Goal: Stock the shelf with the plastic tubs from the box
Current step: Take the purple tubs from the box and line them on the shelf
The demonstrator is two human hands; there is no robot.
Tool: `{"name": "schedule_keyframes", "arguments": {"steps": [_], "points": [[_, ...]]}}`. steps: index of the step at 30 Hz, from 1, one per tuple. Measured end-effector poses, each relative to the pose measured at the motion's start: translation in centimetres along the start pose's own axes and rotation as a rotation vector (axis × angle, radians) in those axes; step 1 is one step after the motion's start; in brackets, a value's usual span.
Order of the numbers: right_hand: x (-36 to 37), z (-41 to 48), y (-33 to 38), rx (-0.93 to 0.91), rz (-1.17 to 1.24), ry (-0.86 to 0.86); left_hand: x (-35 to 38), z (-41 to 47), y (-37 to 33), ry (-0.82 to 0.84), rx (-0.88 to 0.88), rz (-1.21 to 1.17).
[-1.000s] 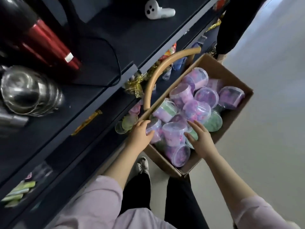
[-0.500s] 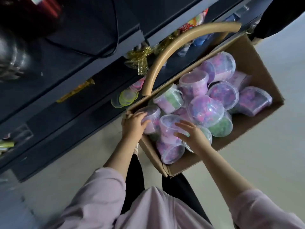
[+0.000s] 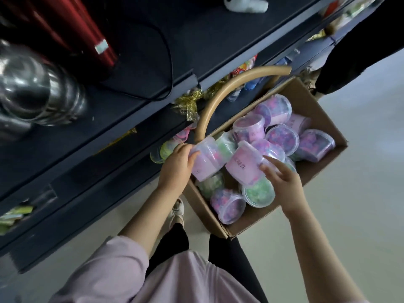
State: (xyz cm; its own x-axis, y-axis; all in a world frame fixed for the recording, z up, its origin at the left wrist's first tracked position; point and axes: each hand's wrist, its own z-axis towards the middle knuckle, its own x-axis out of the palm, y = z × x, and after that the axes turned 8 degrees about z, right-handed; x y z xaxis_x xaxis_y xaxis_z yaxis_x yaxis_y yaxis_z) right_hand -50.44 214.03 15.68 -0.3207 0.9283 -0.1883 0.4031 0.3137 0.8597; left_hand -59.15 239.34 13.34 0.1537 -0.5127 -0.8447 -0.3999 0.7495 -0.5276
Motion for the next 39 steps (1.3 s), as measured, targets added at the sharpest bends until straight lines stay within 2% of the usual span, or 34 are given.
{"name": "schedule_keyframes", "arguments": {"steps": [3, 6, 15, 21, 29, 35, 39], "points": [[0.9, -2.0, 3.7, -0.101, 0.134, -0.068, -4.4, -0.7, -1.7, -0.079, 0.038, -0.059], [2.1, -3.5, 8.4, -0.236, 0.18, -0.015, -9.6, -1.7, -3.7, -0.211, 0.08, -0.072], [3.4, -8.1, 23.8, -0.614, 0.201, 0.413, -25.4, -8.1, -8.0, -0.787, 0.079, -0.067], [8.4, -14.5, 29.9, -0.763, 0.218, 0.649, -34.2, -15.9, -7.3, -1.025, 0.051, -0.011], [22.3, -25.5, 34.5, -0.911, 0.241, 0.876, -46.9, -27.7, -0.2, -1.175, 0.009, 0.141], [35.3, -34.1, 35.7, -0.987, 0.238, 0.918, -54.3, -33.7, 8.8, -1.184, -0.071, 0.332], [42.8, -37.2, 35.2, -0.979, 0.148, 0.891, -57.3, -34.9, 14.3, -1.123, -0.107, 0.5]]}}
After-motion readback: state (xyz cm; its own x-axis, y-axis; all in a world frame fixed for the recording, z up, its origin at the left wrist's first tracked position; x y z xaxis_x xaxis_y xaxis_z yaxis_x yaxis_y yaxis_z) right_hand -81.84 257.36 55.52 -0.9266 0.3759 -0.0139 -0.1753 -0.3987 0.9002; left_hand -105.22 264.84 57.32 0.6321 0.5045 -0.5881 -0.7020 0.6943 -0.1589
